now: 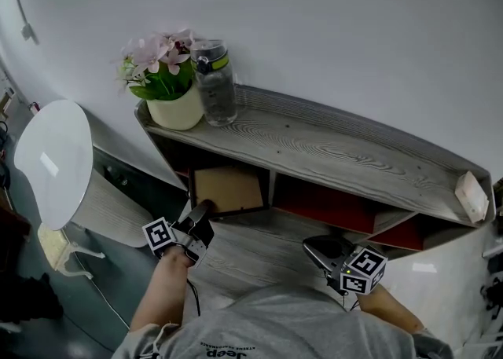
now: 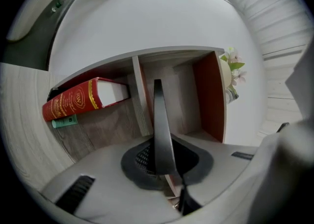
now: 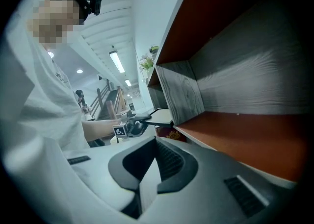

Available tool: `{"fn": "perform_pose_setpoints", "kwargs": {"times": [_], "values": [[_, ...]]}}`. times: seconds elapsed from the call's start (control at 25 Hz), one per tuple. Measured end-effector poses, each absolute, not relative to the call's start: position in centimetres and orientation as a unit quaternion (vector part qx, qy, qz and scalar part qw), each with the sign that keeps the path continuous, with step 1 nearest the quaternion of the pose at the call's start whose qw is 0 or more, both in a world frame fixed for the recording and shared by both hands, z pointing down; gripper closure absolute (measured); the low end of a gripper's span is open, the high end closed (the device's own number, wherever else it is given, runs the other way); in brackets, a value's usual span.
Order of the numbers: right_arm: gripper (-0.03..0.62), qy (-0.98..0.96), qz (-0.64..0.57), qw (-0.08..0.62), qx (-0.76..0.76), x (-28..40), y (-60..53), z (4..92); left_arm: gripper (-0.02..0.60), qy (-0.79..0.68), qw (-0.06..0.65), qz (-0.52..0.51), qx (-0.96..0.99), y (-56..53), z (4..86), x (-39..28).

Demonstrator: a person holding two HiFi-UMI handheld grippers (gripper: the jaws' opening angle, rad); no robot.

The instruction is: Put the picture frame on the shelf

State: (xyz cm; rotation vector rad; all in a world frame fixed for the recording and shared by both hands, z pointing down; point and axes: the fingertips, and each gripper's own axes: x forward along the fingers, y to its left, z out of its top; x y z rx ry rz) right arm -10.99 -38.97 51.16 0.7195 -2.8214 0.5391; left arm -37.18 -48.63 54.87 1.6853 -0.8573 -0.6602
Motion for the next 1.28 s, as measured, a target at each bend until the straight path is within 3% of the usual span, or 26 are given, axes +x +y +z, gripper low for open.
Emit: {"fn": "perform_pose_setpoints", "kwargs": {"times": [0.56,1.0,1.08,1.2,1.28], "values": [[0.582,-0.942,0.191,0.101,0.256,-13.2,-39.5,51.9,0.517,-0.404,0.554,-0.263,0.679,-52.3,55.9,-39.7],[0.582,-0.942,0.203,0.112,0.241,-16.0,-38.7,52.6,0.506,-0.423,0.526,-0.264,0.69,-54.6,55.0,-39.9],[0.582,-0.943,0.202,0.115,0.239,-16.4,-38.5,52.6,0.484,-0.434,0.517,-0.253,0.693,-54.5,54.7,-39.7],[0.58,-0.943,0.201,0.117,0.24,-16.7,-38.5,52.7,0.353,-0.443,0.487,-0.244,0.712,-54.1,53.8,-39.5],[0.58,-0.942,0.2,0.117,0.242,-16.6,-38.6,52.6,0.323,-0.459,0.459,-0.229,0.726,-53.6,53.5,-39.6]]}}
